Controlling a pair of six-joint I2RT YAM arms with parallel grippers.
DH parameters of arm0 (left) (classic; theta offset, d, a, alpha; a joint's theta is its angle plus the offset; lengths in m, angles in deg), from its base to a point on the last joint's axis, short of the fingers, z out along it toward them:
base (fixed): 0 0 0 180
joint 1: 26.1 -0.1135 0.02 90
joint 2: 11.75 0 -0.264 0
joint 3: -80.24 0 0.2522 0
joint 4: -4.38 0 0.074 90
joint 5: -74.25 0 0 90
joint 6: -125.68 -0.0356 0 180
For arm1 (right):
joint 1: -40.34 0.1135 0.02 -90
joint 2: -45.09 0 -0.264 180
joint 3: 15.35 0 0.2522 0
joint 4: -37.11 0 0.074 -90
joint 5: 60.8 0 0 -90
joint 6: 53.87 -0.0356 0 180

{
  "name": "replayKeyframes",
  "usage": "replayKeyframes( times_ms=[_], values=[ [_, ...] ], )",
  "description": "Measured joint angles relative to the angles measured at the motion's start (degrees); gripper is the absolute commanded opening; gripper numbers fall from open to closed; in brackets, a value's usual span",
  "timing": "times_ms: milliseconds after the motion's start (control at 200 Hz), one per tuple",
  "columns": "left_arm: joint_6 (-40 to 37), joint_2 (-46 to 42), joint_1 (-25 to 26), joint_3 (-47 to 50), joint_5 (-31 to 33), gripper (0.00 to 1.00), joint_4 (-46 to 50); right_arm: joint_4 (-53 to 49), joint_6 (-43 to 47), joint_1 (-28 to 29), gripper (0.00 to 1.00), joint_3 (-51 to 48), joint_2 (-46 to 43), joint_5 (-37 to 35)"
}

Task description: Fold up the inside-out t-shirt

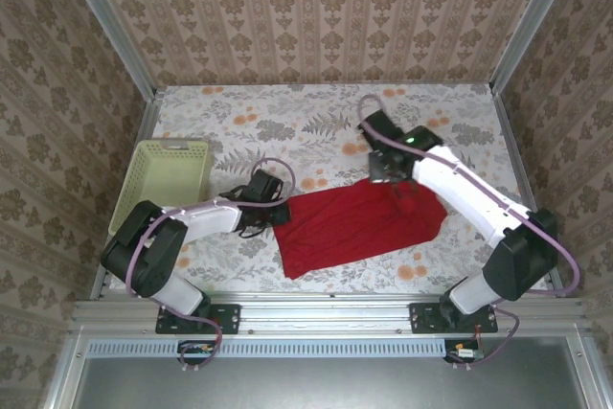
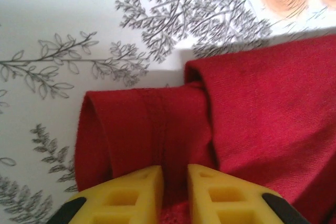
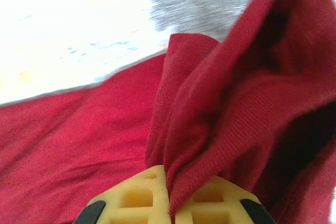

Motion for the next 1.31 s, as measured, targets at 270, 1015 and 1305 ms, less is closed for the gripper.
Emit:
replayKeyframes(
  times_ms=[270,1015,1305],
  values=[
    [4.0,-0.2,1.0,5.3,-0.4,0.15,-11.5,4.7,-9.3,14.2,0.00,3.9,11.3,4.4],
    [9.4,-9.1,0.3,13.8,3.3,0.23,-13.7,11.6,-16.9,22.1,0.53,9.1,17.2,11.2],
    [9.7,-32.7,-0.1,15.7,12.7,0.38,7.1,8.6,-10.6,19.1,0.60,5.1,3.5,6.1]
  ],
)
